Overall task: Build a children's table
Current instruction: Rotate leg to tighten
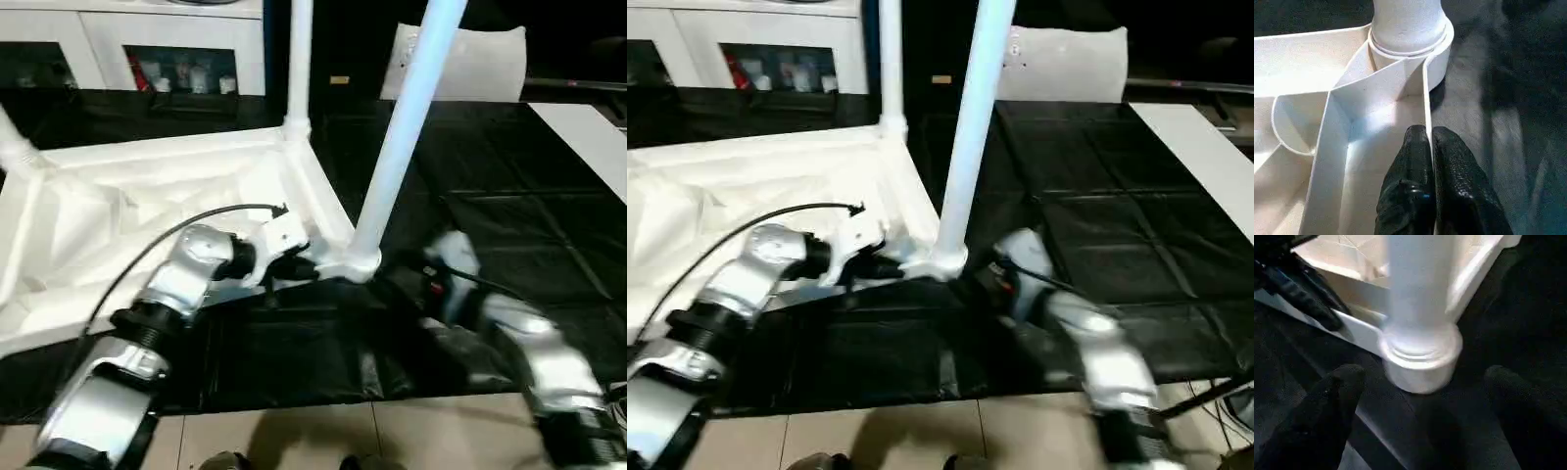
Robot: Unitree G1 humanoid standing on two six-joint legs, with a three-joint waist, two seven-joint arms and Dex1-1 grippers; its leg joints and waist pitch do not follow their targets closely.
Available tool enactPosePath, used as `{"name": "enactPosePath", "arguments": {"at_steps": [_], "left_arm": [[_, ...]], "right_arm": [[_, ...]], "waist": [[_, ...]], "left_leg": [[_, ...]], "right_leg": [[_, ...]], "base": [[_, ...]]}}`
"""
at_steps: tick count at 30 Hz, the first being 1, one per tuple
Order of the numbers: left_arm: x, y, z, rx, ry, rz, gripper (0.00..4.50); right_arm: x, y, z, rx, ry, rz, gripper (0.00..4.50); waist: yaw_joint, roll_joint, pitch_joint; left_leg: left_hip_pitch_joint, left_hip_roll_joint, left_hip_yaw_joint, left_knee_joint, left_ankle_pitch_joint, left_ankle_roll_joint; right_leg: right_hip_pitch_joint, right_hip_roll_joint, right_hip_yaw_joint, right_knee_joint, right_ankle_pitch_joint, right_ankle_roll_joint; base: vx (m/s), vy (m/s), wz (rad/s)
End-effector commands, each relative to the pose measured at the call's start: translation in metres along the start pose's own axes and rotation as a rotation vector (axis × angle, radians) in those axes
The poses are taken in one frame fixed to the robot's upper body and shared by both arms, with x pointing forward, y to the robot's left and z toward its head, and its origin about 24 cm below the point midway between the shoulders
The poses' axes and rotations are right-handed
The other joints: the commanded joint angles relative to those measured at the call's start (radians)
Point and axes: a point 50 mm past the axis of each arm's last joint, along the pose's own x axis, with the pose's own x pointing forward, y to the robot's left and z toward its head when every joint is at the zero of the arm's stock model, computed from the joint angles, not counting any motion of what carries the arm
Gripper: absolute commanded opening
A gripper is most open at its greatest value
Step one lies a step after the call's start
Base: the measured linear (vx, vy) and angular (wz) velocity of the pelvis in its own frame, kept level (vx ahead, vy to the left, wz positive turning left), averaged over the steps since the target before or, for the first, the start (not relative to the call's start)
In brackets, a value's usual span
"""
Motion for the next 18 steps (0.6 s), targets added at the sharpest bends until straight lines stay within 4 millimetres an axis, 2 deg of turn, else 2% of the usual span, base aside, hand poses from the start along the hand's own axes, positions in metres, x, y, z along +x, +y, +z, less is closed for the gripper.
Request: {"name": "enactPosePath", "arguments": {"at_steps": [1, 6, 11, 12, 15, 18], "left_arm": [[0.001, -0.007, -0.005, 0.055, 0.040, -0.099, 0.00], [-0.004, -0.012, -0.007, 0.105, 0.043, -0.208, 0.00], [-0.007, -0.015, -0.007, 0.139, 0.058, -0.298, 0.00], [-0.007, -0.016, -0.006, 0.166, 0.065, -0.343, 0.00], [-0.007, -0.018, -0.003, 0.204, 0.072, -0.408, 0.00], [-0.008, -0.019, -0.003, 0.221, 0.081, -0.432, 0.00]], "right_arm": [[-0.007, -0.001, 0.009, -0.041, -0.036, 0.048, 4.44], [-0.010, 0.002, 0.018, -0.068, -0.057, 0.145, 4.44], [-0.007, 0.010, 0.023, -0.060, -0.080, 0.273, 4.44], [-0.004, 0.014, 0.024, -0.060, -0.073, 0.327, 4.19], [0.002, 0.019, 0.024, -0.081, -0.042, 0.404, 4.08], [0.005, 0.019, 0.024, -0.091, -0.033, 0.419, 3.70]], "waist": [[0.005, -0.002, -0.064], [0.013, -0.001, -0.066], [0.023, -0.003, -0.064], [0.025, -0.002, -0.063], [0.033, 0.002, -0.061], [0.042, 0.002, -0.062]], "left_leg": [[0.025, 0.062, -0.028, -0.060, -0.226, 0.061], [0.028, 0.063, -0.026, -0.057, -0.195, 0.076], [0.029, 0.064, -0.026, -0.058, -0.200, 0.080], [0.030, 0.065, -0.026, -0.060, -0.204, 0.076], [0.033, 0.067, -0.025, -0.061, -0.216, 0.061], [0.036, 0.069, -0.023, -0.062, -0.218, 0.046]], "right_leg": [[0.041, -0.060, 0.041, -0.072, -0.207, -0.221], [0.039, -0.059, 0.041, -0.062, -0.145, -0.243], [0.040, -0.060, 0.039, -0.062, -0.153, -0.248], [0.040, -0.062, 0.040, -0.062, -0.162, -0.246], [0.036, -0.061, 0.040, -0.062, -0.184, -0.242], [0.035, -0.061, 0.039, -0.058, -0.168, -0.248]], "base": [[0.000, 0.000, 0.00], [0.000, 0.000, 0.00], [0.000, 0.000, 0.00], [0.000, 0.000, 0.00], [0.000, 0.000, 0.00], [0.000, 0.000, 0.00]]}}
